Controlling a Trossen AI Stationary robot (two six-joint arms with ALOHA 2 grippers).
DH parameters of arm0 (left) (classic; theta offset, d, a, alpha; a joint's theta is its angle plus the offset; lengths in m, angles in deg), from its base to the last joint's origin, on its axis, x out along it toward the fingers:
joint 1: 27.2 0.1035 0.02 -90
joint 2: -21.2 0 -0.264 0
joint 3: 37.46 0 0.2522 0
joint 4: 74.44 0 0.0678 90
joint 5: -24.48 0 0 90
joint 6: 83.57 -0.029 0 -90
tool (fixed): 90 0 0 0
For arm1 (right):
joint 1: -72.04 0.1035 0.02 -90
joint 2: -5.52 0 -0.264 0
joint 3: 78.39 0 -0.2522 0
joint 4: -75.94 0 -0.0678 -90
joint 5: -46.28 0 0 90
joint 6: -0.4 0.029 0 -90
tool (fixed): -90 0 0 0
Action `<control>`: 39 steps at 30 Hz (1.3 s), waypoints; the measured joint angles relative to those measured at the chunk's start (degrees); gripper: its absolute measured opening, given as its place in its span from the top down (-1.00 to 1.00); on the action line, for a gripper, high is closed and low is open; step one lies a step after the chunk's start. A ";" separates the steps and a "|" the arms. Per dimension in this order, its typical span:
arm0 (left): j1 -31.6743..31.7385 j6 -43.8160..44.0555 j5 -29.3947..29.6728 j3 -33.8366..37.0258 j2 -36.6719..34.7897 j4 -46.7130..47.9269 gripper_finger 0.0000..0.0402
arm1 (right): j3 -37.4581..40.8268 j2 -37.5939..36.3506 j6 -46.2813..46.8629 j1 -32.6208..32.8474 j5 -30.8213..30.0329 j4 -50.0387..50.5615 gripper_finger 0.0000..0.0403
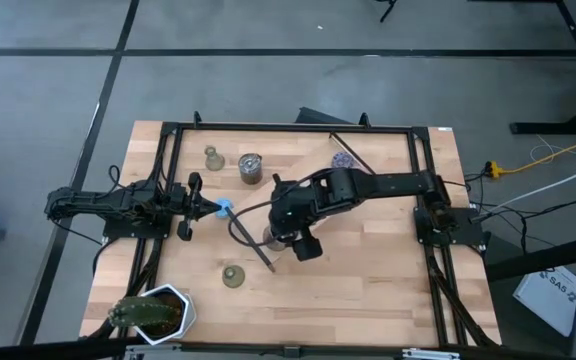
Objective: Pick & Place candle stick holders
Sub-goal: Put the bottom silver scented candle on the shelf
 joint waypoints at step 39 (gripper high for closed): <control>-0.02 0.00 0.02 0.01 0.00 0.01 0.94 | 0.02 1.94 -1.15 -0.54 -0.15 0.44 -0.83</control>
